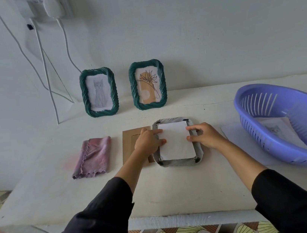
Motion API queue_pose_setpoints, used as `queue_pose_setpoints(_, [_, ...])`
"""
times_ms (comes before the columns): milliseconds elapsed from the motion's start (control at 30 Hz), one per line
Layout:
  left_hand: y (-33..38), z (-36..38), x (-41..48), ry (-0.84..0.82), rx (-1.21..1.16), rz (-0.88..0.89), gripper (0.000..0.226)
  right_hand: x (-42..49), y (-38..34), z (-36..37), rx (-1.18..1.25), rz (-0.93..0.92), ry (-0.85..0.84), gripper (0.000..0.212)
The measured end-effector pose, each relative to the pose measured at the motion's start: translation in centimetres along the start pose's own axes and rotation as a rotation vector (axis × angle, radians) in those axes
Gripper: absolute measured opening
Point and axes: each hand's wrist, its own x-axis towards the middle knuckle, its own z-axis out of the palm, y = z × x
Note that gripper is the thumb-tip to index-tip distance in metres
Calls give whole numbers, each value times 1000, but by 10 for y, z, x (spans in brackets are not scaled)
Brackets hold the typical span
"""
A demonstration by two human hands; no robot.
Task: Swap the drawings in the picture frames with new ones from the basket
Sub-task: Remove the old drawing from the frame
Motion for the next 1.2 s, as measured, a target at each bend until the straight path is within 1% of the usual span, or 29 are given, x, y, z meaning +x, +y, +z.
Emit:
queue_pose_setpoints(67, [-1,1,1,36,-33,-3,45,0,1,0,2,6,-1,44])
queue_pose_setpoints(133, [-3,-3,0,179,-116,-39,37,0,1,0,5,11,-5,44])
queue_pose_setpoints(200, [-10,-13,-1,331,-154,-139,39,0,2,0,13,9,-9,43])
queue_pose_setpoints(233, [-14,-19,-1,356,-133,-204,43,1,2,0,21,9,-8,43])
queue_pose_setpoints(267, [-18,-25,-1,335,-94,-277,48,1,2,0,26,8,-7,43])
queue_pose_setpoints(333, [-23,-33,-3,208,7,-408,58,1,3,0,33,3,-8,43])
queue_pose_setpoints(367, [-24,-34,-4,137,45,-446,66,0,3,0,36,2,-11,43])
queue_pose_setpoints(433, [-25,-33,-6,36,77,-467,81,-1,3,-1,38,4,-20,43])
queue_pose_setpoints(467, [-26,-31,-6,22,88,-461,84,-2,3,-1,38,7,-25,43])
queue_pose_setpoints(533, [-28,-29,-4,29,119,-449,81,-3,3,-2,38,5,-28,43])
queue_pose_setpoints(633, [-30,-28,0,54,152,-437,66,-4,2,-2,43,2,-33,42])
queue_pose_setpoints(700, [-31,-28,2,59,155,-422,61,-5,1,-2,47,3,-33,42])
queue_pose_setpoints(800, [-34,-28,5,62,142,-422,61,-6,0,-3,54,-2,-33,42])
queue_pose_setpoints(967, [-40,-32,8,54,135,-437,70,-8,-3,-4,71,10,-35,42])
queue_pose_setpoints(1100, [-47,-34,11,46,99,-420,81,-10,-6,-4,98,16,-39,42])
queue_pose_setpoints(1200, [-52,-37,13,95,-16,-355,68,-11,-7,-5,107,19,-39,42])
